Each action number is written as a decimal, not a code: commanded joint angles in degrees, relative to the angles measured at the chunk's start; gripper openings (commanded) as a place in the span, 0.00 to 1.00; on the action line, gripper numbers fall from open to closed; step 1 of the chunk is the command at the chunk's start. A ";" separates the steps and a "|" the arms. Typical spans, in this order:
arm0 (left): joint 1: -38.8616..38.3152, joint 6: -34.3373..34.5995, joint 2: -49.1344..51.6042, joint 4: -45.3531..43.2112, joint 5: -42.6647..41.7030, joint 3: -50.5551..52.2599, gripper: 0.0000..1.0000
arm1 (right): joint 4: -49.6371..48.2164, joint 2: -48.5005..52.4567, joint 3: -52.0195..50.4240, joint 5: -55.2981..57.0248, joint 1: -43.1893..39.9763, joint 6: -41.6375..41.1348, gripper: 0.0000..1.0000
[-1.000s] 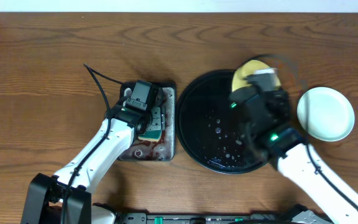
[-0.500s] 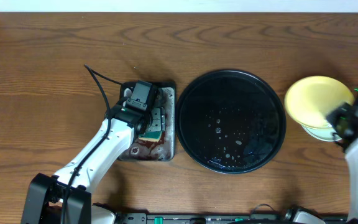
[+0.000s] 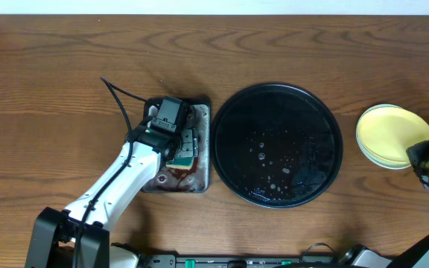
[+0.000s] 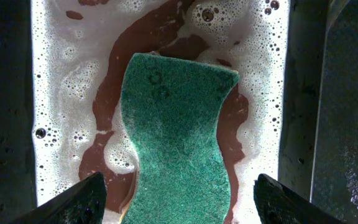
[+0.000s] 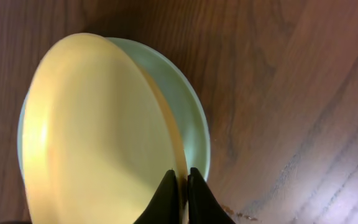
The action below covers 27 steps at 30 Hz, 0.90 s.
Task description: Clean dirty plates on tray and stack at the side
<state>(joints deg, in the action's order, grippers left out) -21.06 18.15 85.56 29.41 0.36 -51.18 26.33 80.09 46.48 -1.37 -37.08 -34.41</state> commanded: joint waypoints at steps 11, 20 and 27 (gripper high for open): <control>0.15 0.09 0.17 0.11 0.28 0.72 0.77 | -9.20 0.44 -0.11 -32.81 3.69 16.20 0.68; 1.03 0.07 0.15 6.62 0.09 -3.32 0.78 | -6.27 0.48 0.59 -29.51 23.47 29.75 0.99; 5.62 0.09 -1.09 20.48 0.04 -9.70 0.85 | 13.07 0.46 8.39 -9.53 35.71 33.46 0.99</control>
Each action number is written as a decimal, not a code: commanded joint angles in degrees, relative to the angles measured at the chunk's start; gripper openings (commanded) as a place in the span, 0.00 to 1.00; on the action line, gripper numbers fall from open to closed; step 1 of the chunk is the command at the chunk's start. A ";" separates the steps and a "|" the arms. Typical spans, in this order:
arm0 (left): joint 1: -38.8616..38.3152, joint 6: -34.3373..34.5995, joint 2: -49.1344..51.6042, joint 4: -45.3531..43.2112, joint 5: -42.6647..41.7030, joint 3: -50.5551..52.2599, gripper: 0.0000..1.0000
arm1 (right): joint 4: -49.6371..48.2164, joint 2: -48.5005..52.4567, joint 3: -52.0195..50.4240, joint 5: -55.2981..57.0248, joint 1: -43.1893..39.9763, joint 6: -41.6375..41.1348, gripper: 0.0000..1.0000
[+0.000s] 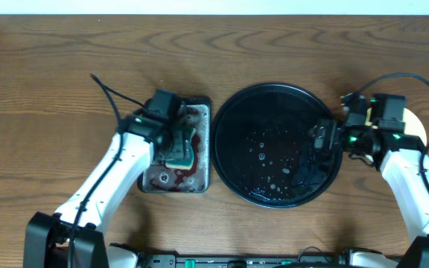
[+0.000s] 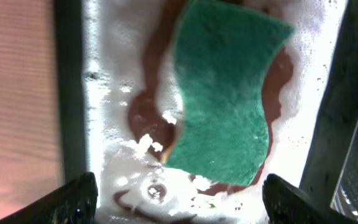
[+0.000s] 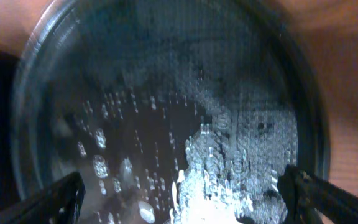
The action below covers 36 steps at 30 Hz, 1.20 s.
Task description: Clean dirty plates on tray and stack at the side
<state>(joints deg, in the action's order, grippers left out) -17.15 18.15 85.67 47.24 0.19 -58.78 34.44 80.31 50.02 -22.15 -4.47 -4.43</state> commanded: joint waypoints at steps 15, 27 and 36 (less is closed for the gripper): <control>2.67 1.79 -32.06 1.09 0.24 10.88 0.86 | 11.39 -26.34 0.20 16.76 7.58 2.80 0.99; 2.67 1.38 -62.49 -7.04 0.70 23.06 0.87 | 7.45 -50.84 -11.78 16.76 7.89 2.80 0.99; 2.67 1.38 -62.88 -7.04 0.68 23.06 0.87 | 18.14 -50.77 -11.80 16.76 7.89 2.80 0.99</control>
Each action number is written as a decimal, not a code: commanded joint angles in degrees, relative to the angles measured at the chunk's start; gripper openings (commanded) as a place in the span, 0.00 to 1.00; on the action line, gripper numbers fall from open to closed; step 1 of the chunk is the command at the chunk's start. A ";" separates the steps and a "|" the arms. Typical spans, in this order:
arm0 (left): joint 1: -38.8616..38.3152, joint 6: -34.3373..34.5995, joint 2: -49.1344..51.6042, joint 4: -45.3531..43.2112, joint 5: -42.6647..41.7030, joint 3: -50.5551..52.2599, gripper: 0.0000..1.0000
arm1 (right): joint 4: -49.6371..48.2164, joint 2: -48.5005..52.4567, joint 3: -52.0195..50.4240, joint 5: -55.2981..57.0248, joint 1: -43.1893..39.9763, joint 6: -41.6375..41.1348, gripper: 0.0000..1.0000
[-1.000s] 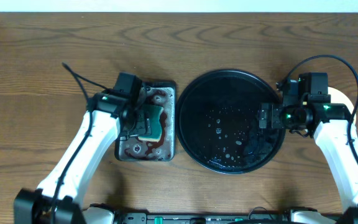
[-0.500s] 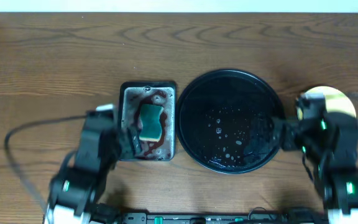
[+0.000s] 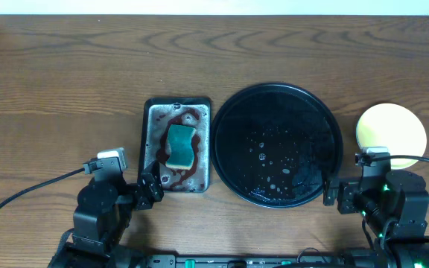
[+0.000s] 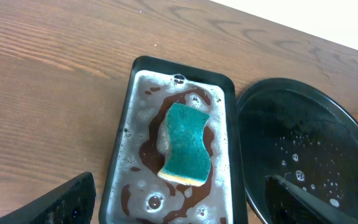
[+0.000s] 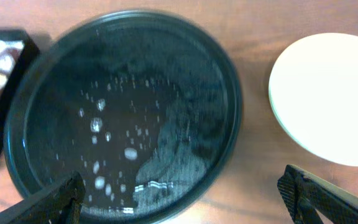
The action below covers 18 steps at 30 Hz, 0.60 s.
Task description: Clean dirty plates on tray and stack at the side
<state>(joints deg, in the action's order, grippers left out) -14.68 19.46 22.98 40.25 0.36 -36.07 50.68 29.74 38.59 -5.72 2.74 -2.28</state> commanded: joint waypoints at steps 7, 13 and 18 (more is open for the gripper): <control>0.20 0.07 -0.20 -0.04 0.50 0.35 0.87 | 7.78 -0.20 -0.37 0.33 0.68 0.66 0.99; 0.20 0.07 -0.20 -0.04 0.52 0.35 0.87 | 10.47 -0.20 -0.37 0.33 0.68 0.63 0.99; 0.20 0.07 -0.20 -0.04 0.52 0.35 0.87 | 4.26 -5.27 -1.55 -0.85 1.31 0.66 0.99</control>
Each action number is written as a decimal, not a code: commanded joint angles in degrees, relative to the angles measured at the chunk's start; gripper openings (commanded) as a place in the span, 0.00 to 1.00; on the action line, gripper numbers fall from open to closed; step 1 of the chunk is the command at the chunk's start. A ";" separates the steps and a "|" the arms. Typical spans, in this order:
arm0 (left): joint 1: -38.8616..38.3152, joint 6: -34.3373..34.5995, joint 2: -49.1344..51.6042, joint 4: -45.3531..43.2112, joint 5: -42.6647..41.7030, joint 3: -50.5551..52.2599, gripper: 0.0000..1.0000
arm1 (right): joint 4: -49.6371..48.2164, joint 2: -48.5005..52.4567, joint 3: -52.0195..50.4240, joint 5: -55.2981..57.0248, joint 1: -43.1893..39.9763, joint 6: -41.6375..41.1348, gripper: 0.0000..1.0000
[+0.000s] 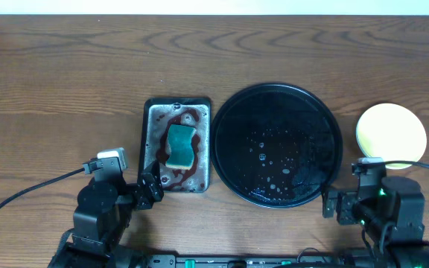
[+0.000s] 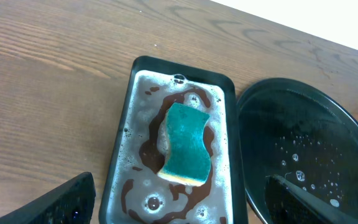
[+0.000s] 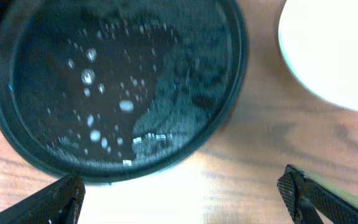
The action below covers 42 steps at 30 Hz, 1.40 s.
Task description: Clean dirty plates on tray and stack at the side
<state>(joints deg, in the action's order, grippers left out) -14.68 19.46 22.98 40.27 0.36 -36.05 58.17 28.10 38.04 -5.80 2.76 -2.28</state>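
The round black tray [image 1: 278, 145] lies mid-table, wet with droplets and bare of plates; it also shows as the tray [image 3: 114, 87] and the tray [image 2: 309, 155]. A yellow plate [image 1: 391, 135] tops the stack to the tray's right, seen pale as the plate [image 3: 328, 56]. A green sponge [image 2: 185, 144] lies in the soapy basin [image 1: 150, 145]. My left gripper [image 1: 149, 193] is pulled back at the front edge, open and empty, as is the left gripper [image 2: 180, 186]. My right gripper [image 1: 332, 205] hangs open near the tray's front right, empty too, as the right gripper [image 3: 182, 190] shows.
The black rectangular basin [image 2: 120, 155] holds brownish foamy water and stands just left of the tray. Bare wood table [image 1: 51, 89] stretches to the left and along the back. A cable [image 1: 28, 190] trails from the left arm at the front left.
The right arm has drawn slightly further back toward the front edge, so the tray and plate sit higher in its wrist view. The left arm, sponge and plates are unchanged.
First my left gripper hung open over the sponge in the basin while the right was shut on the yellow plate's rim at the stack. Then the right was open over the tray. Later both arms were back at the front edge, open, the plate left stacked.
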 commanded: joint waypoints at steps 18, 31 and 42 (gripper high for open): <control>0.20 0.07 -0.20 -0.07 0.52 0.33 0.87 | -60.41 -27.80 -31.43 -0.17 4.04 0.66 0.99; 0.20 0.07 -0.20 -0.07 0.52 0.33 0.88 | -54.12 -27.82 -37.73 1.53 4.09 0.66 0.99; 0.20 0.09 -0.20 -0.07 0.50 0.33 0.88 | -54.18 -27.74 -37.73 1.49 4.09 0.66 0.99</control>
<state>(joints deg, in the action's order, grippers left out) -14.68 19.46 22.98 40.29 0.36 -35.97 3.68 0.71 0.38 -5.02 6.37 -2.07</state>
